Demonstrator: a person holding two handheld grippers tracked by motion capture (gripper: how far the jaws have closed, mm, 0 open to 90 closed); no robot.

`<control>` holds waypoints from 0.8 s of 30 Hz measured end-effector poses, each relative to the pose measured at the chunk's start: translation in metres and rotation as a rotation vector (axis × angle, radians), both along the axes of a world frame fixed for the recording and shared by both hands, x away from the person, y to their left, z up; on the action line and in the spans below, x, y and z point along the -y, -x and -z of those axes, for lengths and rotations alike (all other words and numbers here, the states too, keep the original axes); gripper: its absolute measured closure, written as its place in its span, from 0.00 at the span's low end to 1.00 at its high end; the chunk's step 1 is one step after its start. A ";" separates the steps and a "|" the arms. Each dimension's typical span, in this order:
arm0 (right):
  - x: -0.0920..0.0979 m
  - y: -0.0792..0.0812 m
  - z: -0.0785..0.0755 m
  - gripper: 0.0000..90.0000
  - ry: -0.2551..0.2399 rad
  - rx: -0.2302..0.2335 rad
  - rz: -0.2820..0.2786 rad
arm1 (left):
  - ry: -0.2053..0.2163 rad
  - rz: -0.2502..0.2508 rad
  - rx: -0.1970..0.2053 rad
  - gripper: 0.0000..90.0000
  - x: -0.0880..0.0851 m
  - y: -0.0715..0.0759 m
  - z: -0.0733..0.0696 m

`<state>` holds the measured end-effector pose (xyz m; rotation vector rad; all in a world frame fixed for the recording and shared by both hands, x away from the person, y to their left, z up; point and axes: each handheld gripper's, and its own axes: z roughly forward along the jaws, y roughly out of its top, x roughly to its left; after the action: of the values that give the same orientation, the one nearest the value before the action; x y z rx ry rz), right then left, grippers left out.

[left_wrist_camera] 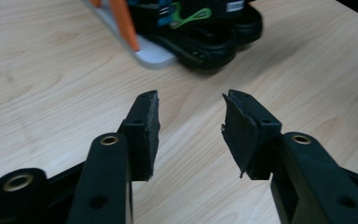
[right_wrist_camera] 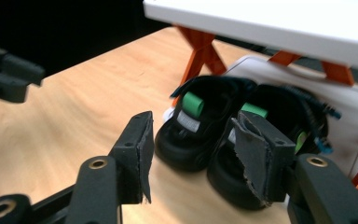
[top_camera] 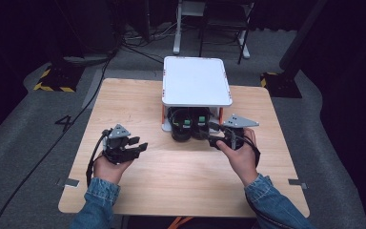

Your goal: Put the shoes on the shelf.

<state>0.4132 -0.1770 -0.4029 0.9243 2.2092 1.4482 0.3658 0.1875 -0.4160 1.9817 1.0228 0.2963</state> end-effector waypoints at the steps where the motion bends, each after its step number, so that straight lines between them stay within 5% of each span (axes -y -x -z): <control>1: 0.001 0.002 0.001 0.53 0.004 -0.010 -0.006 | 0.000 0.000 0.000 0.63 0.000 0.000 0.000; 12: 0.011 0.008 0.022 0.63 0.031 -0.113 -0.067 | -0.008 0.168 -0.057 0.74 0.042 -0.011 0.005; 16: 0.010 0.002 0.037 0.70 0.048 -0.165 -0.076 | -0.010 0.201 -0.068 0.79 0.062 -0.019 0.013; 24: 0.000 -0.016 0.062 0.80 0.070 -0.187 -0.083 | -0.015 0.213 -0.091 0.92 0.096 -0.045 0.035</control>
<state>0.4288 -0.1769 -0.4645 0.9906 2.4436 1.3593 0.4113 0.0914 -0.4515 2.1126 0.8578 0.0981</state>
